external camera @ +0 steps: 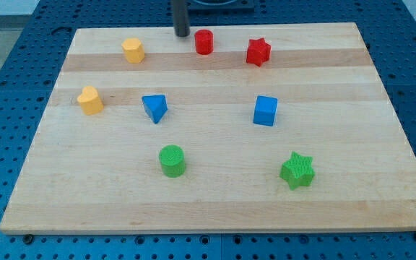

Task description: Move red star below red circle

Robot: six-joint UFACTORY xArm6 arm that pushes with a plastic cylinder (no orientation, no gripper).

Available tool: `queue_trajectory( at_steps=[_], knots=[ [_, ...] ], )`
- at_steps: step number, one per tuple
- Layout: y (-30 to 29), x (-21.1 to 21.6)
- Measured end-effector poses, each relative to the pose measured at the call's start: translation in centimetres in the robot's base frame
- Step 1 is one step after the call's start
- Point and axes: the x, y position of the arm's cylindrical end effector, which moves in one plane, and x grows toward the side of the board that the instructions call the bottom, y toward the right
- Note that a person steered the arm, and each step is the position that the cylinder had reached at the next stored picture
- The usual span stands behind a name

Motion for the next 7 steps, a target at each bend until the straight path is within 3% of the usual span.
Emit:
queue_trajectory(
  at_steps=[2, 4, 5, 6, 7],
  knots=[
    [4.8, 2.7],
    [4.8, 4.5],
    [11.1, 1.6],
    [22.6, 1.7],
    [29.2, 3.6]
  ],
)
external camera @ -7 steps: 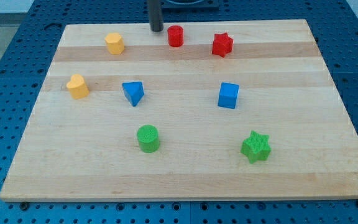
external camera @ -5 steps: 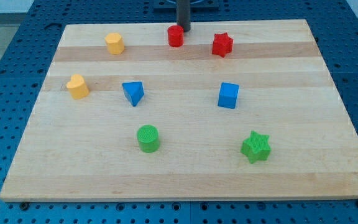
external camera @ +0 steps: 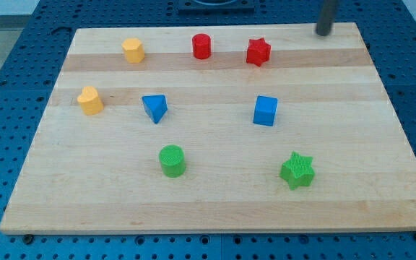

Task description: Move red star below red circle

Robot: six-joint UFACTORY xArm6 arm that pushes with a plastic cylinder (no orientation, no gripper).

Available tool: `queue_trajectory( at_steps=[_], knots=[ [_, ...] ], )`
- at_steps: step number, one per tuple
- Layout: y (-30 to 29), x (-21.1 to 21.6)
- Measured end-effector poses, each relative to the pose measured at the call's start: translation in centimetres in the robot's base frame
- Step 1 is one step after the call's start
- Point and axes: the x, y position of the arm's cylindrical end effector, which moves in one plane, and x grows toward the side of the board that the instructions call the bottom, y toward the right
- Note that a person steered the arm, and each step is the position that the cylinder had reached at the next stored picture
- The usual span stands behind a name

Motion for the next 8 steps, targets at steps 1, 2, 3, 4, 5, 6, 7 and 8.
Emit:
queue_trajectory(
  at_steps=[1, 2, 3, 4, 5, 6, 7, 8],
  knots=[
    [-2.4, 1.7],
    [-7.3, 1.7],
    [-12.5, 3.6],
    [-10.8, 3.9],
    [-11.3, 4.8],
    [-19.0, 5.3],
    [-24.0, 5.6],
    [-21.8, 6.1]
  ],
)
